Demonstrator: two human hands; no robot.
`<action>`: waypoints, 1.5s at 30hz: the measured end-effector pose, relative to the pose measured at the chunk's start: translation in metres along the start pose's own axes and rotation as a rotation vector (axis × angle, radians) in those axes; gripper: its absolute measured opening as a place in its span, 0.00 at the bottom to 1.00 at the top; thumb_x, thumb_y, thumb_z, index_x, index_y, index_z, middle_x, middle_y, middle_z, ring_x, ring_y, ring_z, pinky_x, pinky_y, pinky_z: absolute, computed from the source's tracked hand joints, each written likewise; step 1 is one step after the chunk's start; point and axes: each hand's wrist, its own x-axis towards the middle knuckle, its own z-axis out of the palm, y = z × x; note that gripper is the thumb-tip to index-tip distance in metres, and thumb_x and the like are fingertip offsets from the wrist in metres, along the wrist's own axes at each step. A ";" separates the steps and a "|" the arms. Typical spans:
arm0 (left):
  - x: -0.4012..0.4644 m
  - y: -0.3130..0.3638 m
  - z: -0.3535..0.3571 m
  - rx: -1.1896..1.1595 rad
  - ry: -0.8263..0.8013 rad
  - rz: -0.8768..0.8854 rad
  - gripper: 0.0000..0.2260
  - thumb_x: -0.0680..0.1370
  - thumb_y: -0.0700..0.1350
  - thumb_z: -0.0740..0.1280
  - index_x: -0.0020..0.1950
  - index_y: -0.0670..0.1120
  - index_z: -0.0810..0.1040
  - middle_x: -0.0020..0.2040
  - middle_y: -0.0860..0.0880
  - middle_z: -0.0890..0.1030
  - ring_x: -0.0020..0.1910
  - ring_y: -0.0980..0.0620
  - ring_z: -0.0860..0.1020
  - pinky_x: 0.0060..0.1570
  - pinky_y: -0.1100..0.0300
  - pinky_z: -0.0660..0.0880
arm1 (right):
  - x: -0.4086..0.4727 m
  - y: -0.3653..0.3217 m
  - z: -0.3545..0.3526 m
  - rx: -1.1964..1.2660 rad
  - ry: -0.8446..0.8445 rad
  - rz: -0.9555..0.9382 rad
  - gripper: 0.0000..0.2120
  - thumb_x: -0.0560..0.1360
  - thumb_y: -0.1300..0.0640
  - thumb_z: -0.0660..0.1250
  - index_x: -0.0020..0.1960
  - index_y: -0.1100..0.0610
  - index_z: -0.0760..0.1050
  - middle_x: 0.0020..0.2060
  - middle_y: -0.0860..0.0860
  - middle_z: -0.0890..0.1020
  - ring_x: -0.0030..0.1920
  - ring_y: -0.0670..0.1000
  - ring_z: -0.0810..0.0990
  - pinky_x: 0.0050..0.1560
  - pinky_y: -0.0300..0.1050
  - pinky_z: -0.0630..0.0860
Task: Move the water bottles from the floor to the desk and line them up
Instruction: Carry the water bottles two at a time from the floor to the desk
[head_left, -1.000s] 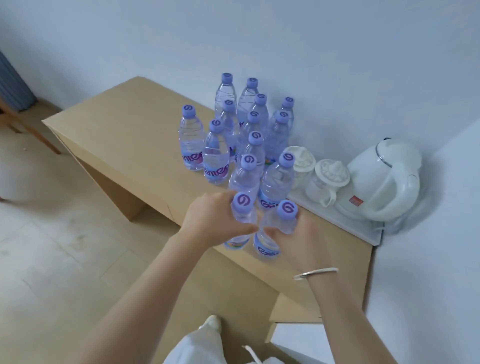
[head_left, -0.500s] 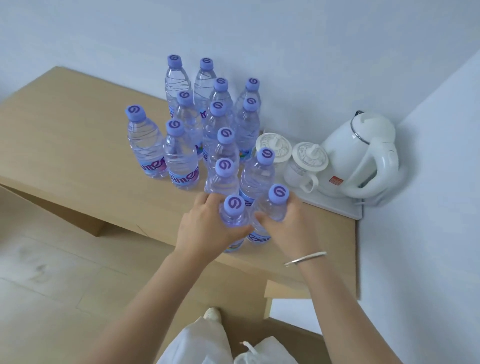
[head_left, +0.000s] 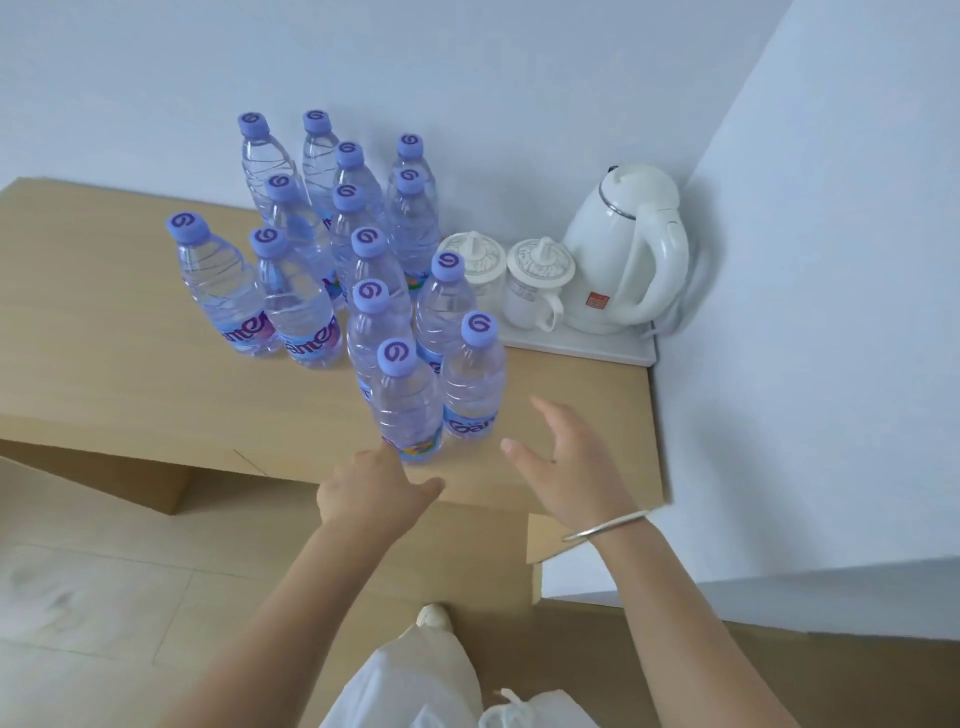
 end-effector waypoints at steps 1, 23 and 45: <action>-0.006 0.006 0.004 0.016 0.000 0.031 0.23 0.74 0.63 0.63 0.58 0.47 0.71 0.54 0.50 0.76 0.54 0.48 0.76 0.44 0.59 0.68 | -0.010 0.005 -0.004 0.000 0.001 0.000 0.29 0.75 0.51 0.66 0.73 0.57 0.62 0.70 0.49 0.67 0.69 0.48 0.66 0.67 0.39 0.61; -0.290 0.214 0.156 0.230 -0.046 0.992 0.19 0.77 0.59 0.61 0.64 0.52 0.73 0.55 0.55 0.79 0.55 0.52 0.76 0.47 0.60 0.68 | -0.374 0.222 -0.134 0.062 0.458 0.504 0.23 0.78 0.50 0.61 0.71 0.56 0.65 0.69 0.49 0.69 0.69 0.48 0.66 0.67 0.41 0.61; -0.422 0.576 0.280 0.379 -0.222 1.621 0.16 0.77 0.57 0.61 0.54 0.45 0.76 0.50 0.49 0.80 0.49 0.49 0.77 0.47 0.57 0.72 | -0.462 0.443 -0.334 0.001 0.811 1.027 0.24 0.78 0.47 0.59 0.71 0.54 0.65 0.69 0.50 0.70 0.68 0.51 0.68 0.67 0.46 0.66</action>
